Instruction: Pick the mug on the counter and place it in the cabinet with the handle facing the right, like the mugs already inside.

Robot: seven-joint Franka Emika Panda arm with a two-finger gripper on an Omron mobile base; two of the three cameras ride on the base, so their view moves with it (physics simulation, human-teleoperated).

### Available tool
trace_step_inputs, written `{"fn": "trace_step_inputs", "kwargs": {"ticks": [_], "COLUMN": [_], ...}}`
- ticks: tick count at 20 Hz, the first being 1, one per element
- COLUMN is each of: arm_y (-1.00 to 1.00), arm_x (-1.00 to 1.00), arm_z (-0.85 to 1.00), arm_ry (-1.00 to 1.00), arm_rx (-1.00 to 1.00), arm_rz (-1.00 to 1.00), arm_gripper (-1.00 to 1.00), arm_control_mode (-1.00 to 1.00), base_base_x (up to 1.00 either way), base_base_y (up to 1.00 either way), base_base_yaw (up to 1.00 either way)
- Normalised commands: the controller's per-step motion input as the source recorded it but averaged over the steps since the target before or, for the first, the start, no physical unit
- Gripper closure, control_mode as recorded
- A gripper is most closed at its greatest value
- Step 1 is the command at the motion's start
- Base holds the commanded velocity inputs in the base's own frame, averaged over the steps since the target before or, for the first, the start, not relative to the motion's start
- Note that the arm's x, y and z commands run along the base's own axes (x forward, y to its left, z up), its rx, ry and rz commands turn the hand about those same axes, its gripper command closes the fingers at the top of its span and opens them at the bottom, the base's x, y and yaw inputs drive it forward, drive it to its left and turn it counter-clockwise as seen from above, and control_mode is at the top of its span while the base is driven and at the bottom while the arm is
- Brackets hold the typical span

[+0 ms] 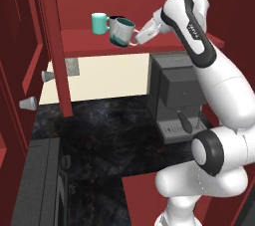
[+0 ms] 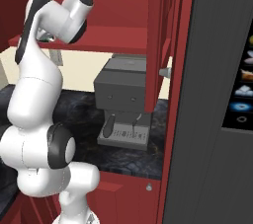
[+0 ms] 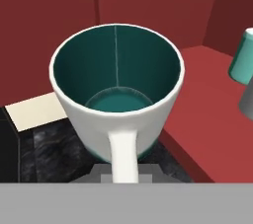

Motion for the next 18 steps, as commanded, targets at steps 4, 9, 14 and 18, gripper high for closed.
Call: {"fn": "trace_step_inputs", "kwargs": {"ticks": [4, 9, 14, 18], "arm_y": [0.0, 0.0, 0.0, 0.0], "arm_x": [0.02, 0.12, 0.1, 0.05], "arm_z": [0.0, 0.0, 0.0, 0.0], "arm_ry": [0.0, 0.0, 0.0, 0.0], "arm_rx": [-0.06, -0.02, 0.0, 0.0], "arm_rz": [0.0, 0.0, 0.0, 0.0], "arm_gripper": [1.0, 1.0, 1.0, 1.0], "arm_control_mode": [-1.0, -1.0, -1.0, -1.0], "base_base_x": [0.0, 0.0, 0.0, 0.0], "base_base_y": [0.0, 0.0, 0.0, 0.0], "base_base_yaw": [0.0, 0.0, 0.0, 0.0]}}
